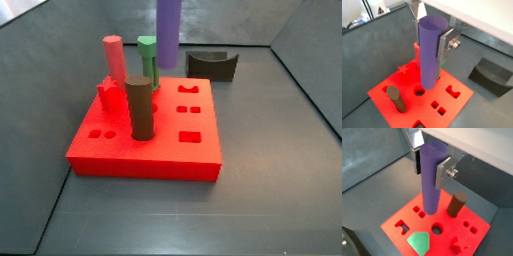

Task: Pick up the round object. Move up. Move to above the board. Insert the round object.
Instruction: Insert the round object.

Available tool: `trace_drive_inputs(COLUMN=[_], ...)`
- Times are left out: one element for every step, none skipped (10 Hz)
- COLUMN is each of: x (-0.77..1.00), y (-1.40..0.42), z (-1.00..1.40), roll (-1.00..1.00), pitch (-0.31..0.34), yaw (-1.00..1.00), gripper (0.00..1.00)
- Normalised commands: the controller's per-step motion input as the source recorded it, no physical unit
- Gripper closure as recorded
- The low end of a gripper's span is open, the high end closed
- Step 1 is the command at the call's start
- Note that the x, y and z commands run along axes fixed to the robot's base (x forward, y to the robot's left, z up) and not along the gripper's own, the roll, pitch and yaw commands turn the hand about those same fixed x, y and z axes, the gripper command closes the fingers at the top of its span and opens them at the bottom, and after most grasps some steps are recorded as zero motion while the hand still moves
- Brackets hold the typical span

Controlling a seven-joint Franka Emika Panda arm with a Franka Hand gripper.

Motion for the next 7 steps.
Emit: trace_drive_inputs(x=[-0.15, -0.16, -0.15, -0.12, -0.13, -0.14, -0.15], y=[0.10, 0.07, 0.00, 0.00, 0.00, 0.00, 0.00], z=[-0.91, -0.80, -0.67, -0.66, -0.61, -0.44, -0.25], roll=[0.00, 0.00, 0.09, 0.08, 0.05, 0.03, 0.02], pitch=[-0.157, -0.199, -0.190, -0.173, -0.180, -0.123, 0.000], yaw=[-0.03, 0.00, 0.00, 0.00, 0.00, 0.00, 0.00], gripper=[1.00, 1.00, 1.00, 1.00, 1.00, 1.00, 1.00])
